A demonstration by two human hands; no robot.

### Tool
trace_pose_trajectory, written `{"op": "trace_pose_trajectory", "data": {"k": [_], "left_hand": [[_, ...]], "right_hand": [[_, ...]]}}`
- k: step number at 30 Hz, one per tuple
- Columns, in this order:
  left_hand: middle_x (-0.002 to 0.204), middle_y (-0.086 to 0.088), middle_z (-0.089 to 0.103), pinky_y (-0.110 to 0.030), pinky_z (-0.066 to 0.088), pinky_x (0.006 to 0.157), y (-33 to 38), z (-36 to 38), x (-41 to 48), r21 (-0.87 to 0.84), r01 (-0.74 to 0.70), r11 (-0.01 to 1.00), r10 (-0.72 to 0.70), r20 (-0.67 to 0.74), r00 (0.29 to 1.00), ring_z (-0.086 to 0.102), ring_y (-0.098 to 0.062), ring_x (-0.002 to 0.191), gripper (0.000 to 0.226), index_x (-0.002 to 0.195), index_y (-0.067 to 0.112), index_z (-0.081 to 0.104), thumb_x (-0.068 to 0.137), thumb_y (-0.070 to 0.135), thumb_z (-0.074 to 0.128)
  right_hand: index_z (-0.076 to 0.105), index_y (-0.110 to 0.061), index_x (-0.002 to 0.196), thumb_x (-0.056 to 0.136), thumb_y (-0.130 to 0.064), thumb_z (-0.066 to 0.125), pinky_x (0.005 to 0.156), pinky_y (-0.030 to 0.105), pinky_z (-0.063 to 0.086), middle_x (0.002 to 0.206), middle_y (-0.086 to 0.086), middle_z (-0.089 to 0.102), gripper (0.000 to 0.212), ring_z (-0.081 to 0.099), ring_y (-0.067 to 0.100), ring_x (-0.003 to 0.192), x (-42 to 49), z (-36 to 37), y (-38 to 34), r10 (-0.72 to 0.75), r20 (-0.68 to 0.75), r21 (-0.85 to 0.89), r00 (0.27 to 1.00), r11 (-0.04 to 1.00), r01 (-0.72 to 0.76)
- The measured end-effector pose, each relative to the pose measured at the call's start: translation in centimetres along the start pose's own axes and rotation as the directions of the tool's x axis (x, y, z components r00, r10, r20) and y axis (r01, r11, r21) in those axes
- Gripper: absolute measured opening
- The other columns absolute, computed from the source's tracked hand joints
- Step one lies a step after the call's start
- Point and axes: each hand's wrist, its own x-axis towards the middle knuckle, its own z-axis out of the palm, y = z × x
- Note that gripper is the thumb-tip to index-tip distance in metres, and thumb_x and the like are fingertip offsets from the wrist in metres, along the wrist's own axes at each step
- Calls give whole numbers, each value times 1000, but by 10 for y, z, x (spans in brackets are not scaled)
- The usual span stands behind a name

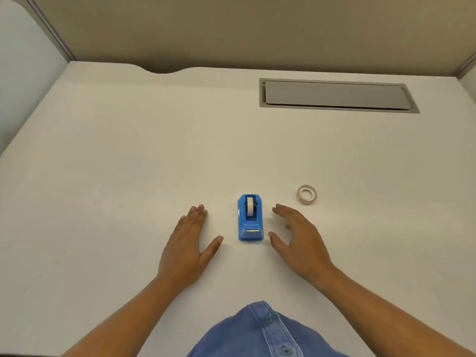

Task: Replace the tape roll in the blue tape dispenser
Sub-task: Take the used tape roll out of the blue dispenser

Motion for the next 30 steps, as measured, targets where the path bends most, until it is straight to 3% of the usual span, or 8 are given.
{"op": "trace_pose_trajectory", "data": {"k": [3,6,9,12,18,25,30], "left_hand": [[156,21,7,-27,14,118,13,1,14,-149,-8,989,9,4,1000,1,9,141,82,153,31,14,85,72,36],[159,25,9,-11,13,109,39,5,28,-363,-66,929,89,47,995,10,12,141,98,150,43,7,72,79,54],[157,28,17,-1,18,104,52,14,33,-527,-51,848,126,109,986,19,16,137,114,151,41,8,61,78,67],[156,25,23,-10,27,106,51,26,33,-513,-25,858,124,160,979,27,12,136,122,151,41,8,56,71,78],[146,31,24,4,19,100,46,31,35,-462,-32,886,86,95,992,23,27,126,101,148,38,14,71,53,78],[145,38,22,3,20,100,44,35,35,-431,-53,901,84,54,995,25,23,128,99,150,38,15,72,59,73],[148,25,36,-6,29,103,45,35,35,-425,-62,903,91,48,995,36,10,131,96,149,38,19,73,59,73]], "right_hand": [[47,-37,132,84,-27,69,74,13,48,128,-20,54,53,58,-7,97,19,-9,-15,-55,-1,66,999,996,55],[51,-35,128,83,-26,69,73,15,49,122,-20,57,50,63,-4,83,35,-16,-33,-100,17,61,995,993,99],[56,-35,119,81,-28,71,77,18,50,119,-18,59,42,65,1,72,48,-17,-45,-164,81,23,983,986,163],[55,-35,112,77,-29,74,77,22,50,113,-19,60,40,62,1,75,56,-15,-48,-161,150,3,975,987,163],[54,-36,113,76,-24,73,79,19,45,110,-18,61,43,53,-1,80,62,-12,-41,-136,202,-72,970,986,153],[57,-32,116,75,-27,73,79,23,46,110,-14,64,45,51,3,81,65,-10,-42,-161,206,-142,965,971,193],[58,-29,118,79,-24,72,83,23,47,110,-11,66,42,55,5,88,67,-10,-44,-185,204,-140,961,966,215]]}}
